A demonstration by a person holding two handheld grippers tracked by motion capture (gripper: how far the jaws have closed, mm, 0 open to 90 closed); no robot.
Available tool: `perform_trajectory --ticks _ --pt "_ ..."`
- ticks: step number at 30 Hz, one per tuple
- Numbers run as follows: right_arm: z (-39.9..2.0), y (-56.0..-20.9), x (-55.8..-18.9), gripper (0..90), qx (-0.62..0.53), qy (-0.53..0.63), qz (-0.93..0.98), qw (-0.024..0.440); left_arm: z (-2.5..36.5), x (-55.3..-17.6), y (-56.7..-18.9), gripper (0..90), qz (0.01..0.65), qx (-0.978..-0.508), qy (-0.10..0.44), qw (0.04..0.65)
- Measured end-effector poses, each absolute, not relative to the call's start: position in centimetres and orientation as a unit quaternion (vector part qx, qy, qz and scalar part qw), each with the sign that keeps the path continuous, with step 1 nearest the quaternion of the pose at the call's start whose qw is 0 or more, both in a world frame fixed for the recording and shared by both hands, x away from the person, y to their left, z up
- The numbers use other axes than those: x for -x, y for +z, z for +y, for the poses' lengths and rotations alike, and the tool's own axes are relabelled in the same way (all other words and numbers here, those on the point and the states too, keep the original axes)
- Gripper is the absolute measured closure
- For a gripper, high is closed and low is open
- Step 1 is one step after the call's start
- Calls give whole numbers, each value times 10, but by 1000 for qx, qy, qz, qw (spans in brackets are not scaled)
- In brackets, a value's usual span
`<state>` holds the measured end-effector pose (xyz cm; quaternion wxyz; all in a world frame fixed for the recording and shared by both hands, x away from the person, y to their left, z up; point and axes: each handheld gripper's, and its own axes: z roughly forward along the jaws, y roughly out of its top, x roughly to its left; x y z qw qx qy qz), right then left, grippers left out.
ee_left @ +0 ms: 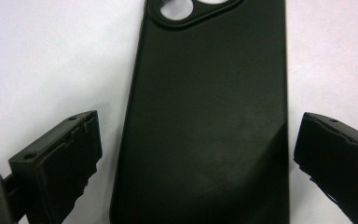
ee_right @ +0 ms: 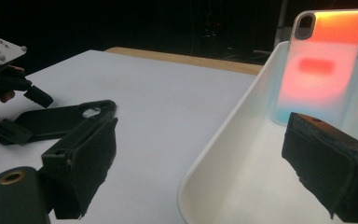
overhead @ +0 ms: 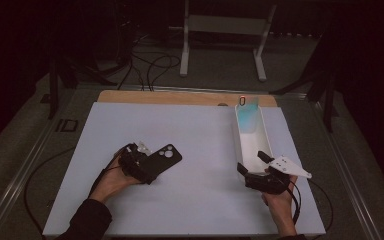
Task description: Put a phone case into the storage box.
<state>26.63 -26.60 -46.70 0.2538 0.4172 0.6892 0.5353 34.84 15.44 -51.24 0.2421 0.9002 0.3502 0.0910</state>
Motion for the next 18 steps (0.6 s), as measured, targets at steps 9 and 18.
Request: perform_trajectory --ticks 9,18 --pt "-266 -467 -267 99 -418 535 689 254 153 -351 -515 48 348 -905 81 233" --pt "-265 -467 -266 99 -416 533 691 255 154 -348 -512 136 345 -905 82 233"
